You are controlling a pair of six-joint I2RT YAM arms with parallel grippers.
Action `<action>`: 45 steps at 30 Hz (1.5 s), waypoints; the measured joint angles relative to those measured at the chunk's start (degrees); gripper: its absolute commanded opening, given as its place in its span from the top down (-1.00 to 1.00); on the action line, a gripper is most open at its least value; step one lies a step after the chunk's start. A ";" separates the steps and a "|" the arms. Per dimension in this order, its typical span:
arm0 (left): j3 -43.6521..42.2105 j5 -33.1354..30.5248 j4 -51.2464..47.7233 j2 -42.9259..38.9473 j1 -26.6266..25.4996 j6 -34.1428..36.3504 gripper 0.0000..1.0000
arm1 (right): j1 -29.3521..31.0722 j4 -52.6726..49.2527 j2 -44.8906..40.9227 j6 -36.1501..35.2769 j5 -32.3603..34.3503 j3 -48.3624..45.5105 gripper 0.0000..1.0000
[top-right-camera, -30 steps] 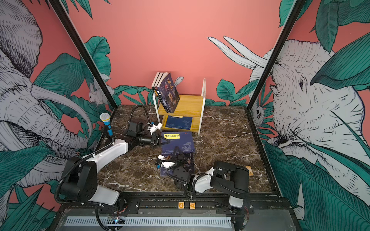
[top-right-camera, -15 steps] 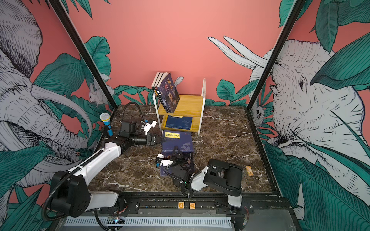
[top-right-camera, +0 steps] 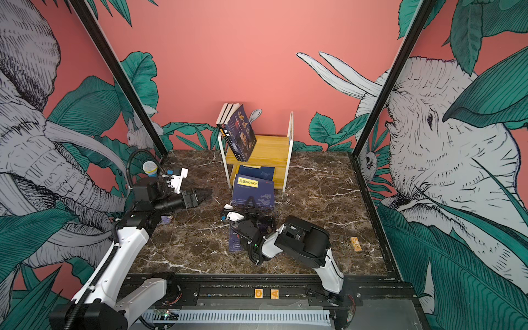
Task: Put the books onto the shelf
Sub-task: 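Carry the blue book to the lower tier with the right gripper while the left withdraws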
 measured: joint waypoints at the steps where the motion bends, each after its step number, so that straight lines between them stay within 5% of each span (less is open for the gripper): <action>1: -0.15 -0.42 0.00 -0.79 0.96 0.17 -0.99 | -0.70 -0.04 0.68 -0.46 -0.33 0.92 1.00; 8: -0.48 -1.66 -0.55 -2.64 4.98 1.33 -0.99 | -5.09 -0.20 5.60 -5.07 -3.65 7.65 1.00; 20: -0.55 -1.81 -0.33 -2.80 4.66 1.46 -0.99 | -8.50 -12.79 6.84 -3.89 -8.17 13.27 1.00; 43: -0.55 -2.10 -0.37 -2.25 3.02 1.49 -0.99 | -12.13 -41.83 7.87 8.98 -13.14 20.59 1.00; 45: -0.55 -2.10 -0.37 -2.23 3.02 1.49 -0.99 | -12.17 -44.30 7.39 9.97 -13.60 21.66 0.85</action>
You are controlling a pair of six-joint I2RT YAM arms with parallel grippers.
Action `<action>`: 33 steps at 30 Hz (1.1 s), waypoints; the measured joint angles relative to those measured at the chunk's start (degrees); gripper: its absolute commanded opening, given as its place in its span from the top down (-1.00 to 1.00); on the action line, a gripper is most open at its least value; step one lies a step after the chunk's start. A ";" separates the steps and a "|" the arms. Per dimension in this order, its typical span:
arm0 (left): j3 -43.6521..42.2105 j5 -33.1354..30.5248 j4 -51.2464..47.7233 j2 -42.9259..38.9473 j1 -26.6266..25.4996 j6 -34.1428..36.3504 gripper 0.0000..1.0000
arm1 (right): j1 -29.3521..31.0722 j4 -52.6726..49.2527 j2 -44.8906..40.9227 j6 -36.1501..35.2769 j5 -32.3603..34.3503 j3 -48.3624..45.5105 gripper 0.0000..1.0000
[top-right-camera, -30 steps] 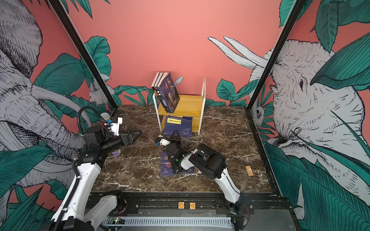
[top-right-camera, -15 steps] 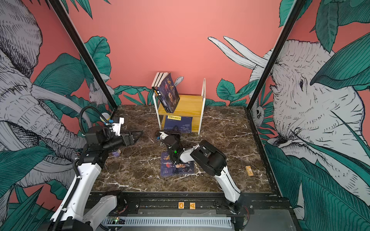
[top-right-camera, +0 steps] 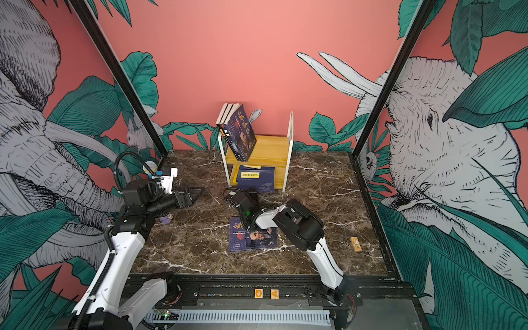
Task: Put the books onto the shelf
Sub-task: 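Carry the blue book to the lower tier with the right gripper while the left withdraws, then insert the blue book upright beside the books on the lower tier with the right gripper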
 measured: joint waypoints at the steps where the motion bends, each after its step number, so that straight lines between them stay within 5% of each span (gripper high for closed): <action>1: 0.00 0.00 0.00 0.00 0.00 -0.02 -0.99 | -0.04 -1.03 -0.26 0.28 -0.22 0.39 0.76; 11: 0.00 0.02 -0.04 -0.02 0.00 -0.02 -0.99 | -0.74 -15.67 -1.51 5.22 -5.33 6.01 0.17; 33: 0.00 0.00 -0.04 -0.07 0.00 0.04 -0.98 | -5.35 -52.04 -1.79 17.11 -22.58 24.33 -0.32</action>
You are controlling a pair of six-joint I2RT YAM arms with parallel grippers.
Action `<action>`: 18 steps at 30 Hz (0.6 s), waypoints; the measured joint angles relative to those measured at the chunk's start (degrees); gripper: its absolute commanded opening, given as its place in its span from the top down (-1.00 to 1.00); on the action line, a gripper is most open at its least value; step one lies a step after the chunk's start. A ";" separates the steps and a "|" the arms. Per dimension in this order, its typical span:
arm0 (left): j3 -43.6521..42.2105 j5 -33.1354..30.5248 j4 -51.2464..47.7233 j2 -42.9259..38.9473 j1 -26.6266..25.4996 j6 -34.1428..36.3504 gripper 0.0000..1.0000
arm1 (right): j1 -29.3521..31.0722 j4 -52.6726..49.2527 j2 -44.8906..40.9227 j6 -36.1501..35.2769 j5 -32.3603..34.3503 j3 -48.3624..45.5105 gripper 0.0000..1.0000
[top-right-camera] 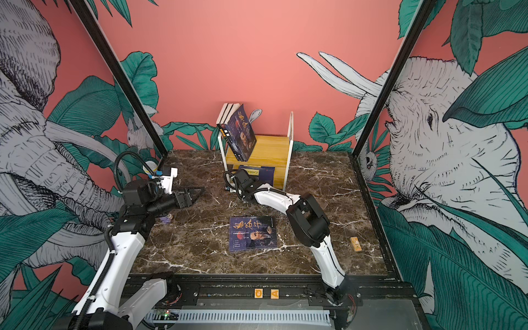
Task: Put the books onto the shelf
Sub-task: 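Insert the blue book upright beside the books on the lower tier with the right gripper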
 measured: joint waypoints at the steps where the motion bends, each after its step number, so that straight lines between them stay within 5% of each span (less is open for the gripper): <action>1: 0.00 0.02 0.02 -0.02 0.00 0.00 -0.99 | -0.04 -1.14 -0.20 0.33 -0.63 0.02 -0.32; 12: 0.00 0.09 0.00 -0.39 0.00 0.02 -0.99 | -1.03 -6.99 -1.46 1.07 -3.74 2.49 -0.30; 18: -0.17 0.22 0.02 -0.48 0.00 0.00 -0.99 | -1.29 -7.37 -1.27 1.11 -2.95 4.15 -0.12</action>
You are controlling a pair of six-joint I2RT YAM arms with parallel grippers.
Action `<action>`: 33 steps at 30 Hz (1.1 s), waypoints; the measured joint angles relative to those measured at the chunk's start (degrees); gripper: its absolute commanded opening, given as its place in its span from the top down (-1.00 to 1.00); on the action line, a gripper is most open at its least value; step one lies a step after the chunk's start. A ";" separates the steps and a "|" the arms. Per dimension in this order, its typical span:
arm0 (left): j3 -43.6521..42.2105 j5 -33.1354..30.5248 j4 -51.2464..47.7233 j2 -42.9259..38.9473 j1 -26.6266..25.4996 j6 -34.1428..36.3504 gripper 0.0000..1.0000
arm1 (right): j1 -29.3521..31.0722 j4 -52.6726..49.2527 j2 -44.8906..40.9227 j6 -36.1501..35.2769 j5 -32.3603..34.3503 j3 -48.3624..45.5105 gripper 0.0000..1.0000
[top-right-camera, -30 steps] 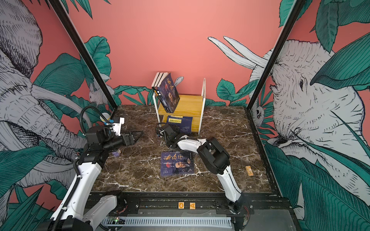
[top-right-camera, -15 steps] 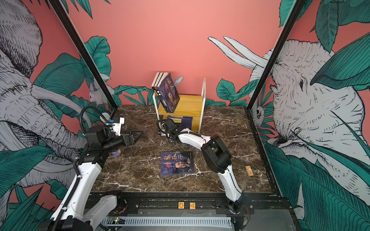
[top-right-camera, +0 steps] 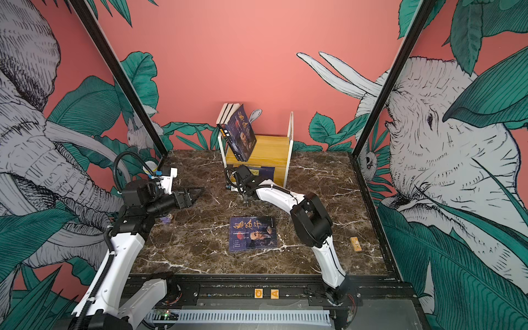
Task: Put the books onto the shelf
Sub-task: 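Insert the blue book upright beside the books on the lower tier with the right gripper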
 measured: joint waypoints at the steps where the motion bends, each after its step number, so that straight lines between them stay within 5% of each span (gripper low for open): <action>1: -0.02 0.00 -0.02 0.00 0.00 0.00 -0.99 | -0.04 0.00 0.22 -0.04 0.17 0.94 -0.12; 15: -0.22 0.02 0.00 0.00 0.09 0.04 -0.99 | -0.55 -2.78 -0.37 0.83 -3.39 1.97 -0.25; 33: -0.72 0.94 0.07 0.00 0.66 0.02 -0.99 | -3.82 -6.47 -4.11 -1.29 -5.84 -4.85 -0.06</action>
